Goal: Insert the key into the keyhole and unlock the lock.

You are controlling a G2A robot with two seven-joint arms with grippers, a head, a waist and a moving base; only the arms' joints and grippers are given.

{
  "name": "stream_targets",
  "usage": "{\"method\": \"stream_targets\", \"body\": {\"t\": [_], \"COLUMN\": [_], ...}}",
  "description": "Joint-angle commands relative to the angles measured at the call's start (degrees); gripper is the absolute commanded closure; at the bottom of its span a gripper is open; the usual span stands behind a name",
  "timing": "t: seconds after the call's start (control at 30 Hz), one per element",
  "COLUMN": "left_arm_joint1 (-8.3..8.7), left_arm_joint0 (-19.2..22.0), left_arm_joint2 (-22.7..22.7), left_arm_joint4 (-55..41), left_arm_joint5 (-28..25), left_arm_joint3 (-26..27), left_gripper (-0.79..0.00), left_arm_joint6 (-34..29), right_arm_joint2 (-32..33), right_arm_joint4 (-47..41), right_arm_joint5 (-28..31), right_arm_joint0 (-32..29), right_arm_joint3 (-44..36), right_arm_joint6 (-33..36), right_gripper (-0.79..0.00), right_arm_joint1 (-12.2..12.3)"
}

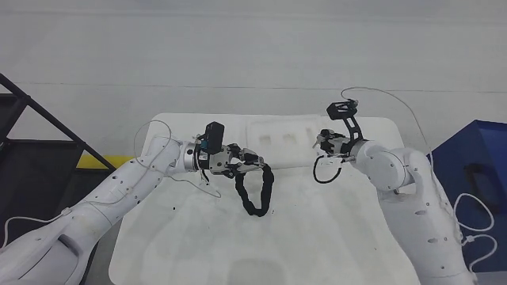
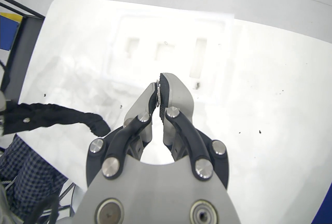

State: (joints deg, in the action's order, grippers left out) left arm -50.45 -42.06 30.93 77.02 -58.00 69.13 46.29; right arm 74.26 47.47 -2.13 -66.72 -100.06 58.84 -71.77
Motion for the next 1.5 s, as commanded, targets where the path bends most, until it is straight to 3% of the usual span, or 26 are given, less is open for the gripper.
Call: {"method": "stream_targets", "body": {"t": [0.0, 0.37, 0.5, 0.63, 0.93, 1.37, 1.47], "left_arm_joint1": [0.00, -0.02, -0.56, -1.36, -3.76, -3.76, -3.97], "left_arm_joint0": [0.00, -0.16, -1.80, -3.38, -4.39, -4.39, -6.30], "left_arm_joint2": [0.00, 0.02, 0.08, -0.45, -1.88, -1.88, -0.54], "left_arm_joint4": [0.00, -0.09, 0.35, 2.05, 7.21, 7.21, 3.91], "left_arm_joint5": [0.00, 0.34, 3.76, 6.65, 14.50, 14.50, 18.55], "left_arm_joint3": [0.00, 0.15, 3.17, 3.62, 2.02, 2.02, 2.50], "left_gripper": [0.000, 0.000, 0.000, 0.000, 0.000, 0.000, 0.000], "left_arm_joint6": [0.00, -0.23, -1.90, 0.35, 7.08, 7.08, 4.65], "right_arm_joint2": [1.11, 1.27, 1.40, 2.15, 3.74, 3.91, 4.08], "right_arm_joint4": [-3.02, -7.05, -10.03, -12.78, -16.31, -16.98, -16.90], "right_arm_joint5": [-0.81, -2.96, -2.24, -1.51, -0.40, -1.28, -2.75], "right_arm_joint0": [-0.98, -6.02, -7.86, -9.33, -10.58, -11.08, -11.52], "right_arm_joint3": [-2.63, -13.67, -16.43, -18.89, -19.95, -19.70, -20.60], "right_arm_joint6": [1.33, -0.26, -2.25, -2.84, -3.54, -4.58, -4.23], "right_gripper": [0.000, 0.000, 0.000, 0.000, 0.000, 0.000, 0.000], "right_arm_joint1": [0.11, 0.50, 0.56, 0.75, 0.97, 0.95, 1.12]}}
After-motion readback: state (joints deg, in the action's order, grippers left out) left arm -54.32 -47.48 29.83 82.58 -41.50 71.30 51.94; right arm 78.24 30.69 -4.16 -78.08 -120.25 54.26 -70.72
